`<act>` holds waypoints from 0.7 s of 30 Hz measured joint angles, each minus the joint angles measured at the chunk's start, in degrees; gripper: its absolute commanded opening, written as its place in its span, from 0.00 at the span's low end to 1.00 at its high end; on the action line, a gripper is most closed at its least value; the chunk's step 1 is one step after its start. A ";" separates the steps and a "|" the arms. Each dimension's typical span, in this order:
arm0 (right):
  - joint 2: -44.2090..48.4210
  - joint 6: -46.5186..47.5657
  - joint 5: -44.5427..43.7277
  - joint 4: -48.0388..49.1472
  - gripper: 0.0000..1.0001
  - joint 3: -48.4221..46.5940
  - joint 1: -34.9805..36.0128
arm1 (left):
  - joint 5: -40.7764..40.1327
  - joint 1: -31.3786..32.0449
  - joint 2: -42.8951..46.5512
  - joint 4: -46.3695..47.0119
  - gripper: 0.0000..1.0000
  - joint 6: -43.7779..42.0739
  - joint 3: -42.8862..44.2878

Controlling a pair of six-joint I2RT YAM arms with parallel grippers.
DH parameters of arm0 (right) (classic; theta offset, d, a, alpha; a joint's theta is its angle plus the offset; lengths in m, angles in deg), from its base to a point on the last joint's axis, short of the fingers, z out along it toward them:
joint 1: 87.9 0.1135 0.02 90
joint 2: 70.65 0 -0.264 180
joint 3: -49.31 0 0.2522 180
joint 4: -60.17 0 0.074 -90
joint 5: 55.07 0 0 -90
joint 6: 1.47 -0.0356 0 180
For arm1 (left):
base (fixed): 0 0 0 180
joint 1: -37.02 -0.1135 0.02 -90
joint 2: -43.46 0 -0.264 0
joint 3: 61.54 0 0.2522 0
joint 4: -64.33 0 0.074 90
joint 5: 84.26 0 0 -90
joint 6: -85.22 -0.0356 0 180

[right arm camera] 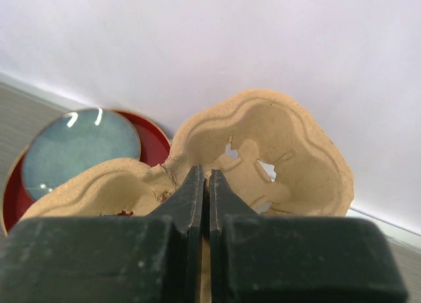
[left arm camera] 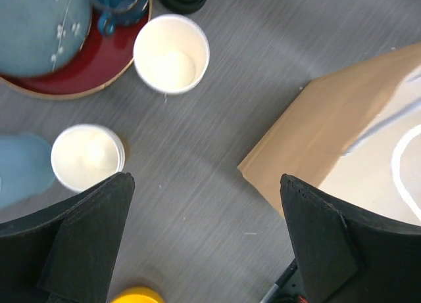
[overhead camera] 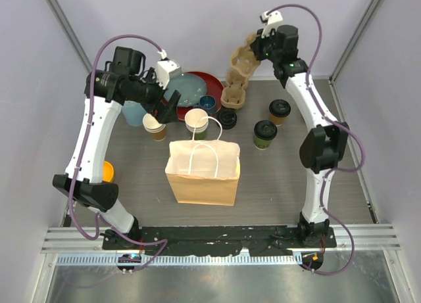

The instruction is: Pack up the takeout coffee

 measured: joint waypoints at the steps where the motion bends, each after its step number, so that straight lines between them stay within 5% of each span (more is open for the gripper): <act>1: 2.78 -0.42 -0.87 0.13 0.01 1.44 0.00 | 1.38 0.17 0.02 -0.09 0.99 -1.29 0.72; 11: 23.93 -1.86 -7.21 0.20 0.01 10.78 0.39 | 8.57 5.14 4.24 -0.42 0.99 -16.46 -6.21; 16: 30.47 -2.23 -9.92 -2.38 0.01 16.24 1.84 | 7.67 7.15 4.66 -0.90 0.89 -20.22 -12.11; 19: 34.12 -2.34 -11.82 -4.33 0.01 19.32 2.64 | 7.63 7.96 3.82 -0.98 0.65 -21.86 -13.62; 20: 35.36 -2.47 -12.37 -5.03 0.01 20.22 2.93 | 7.65 8.26 3.58 -0.90 0.43 -22.14 -13.97; 21: 36.57 -2.56 -12.81 -5.75 0.01 20.92 3.04 | 7.65 8.66 3.32 -0.92 0.32 -22.36 -14.47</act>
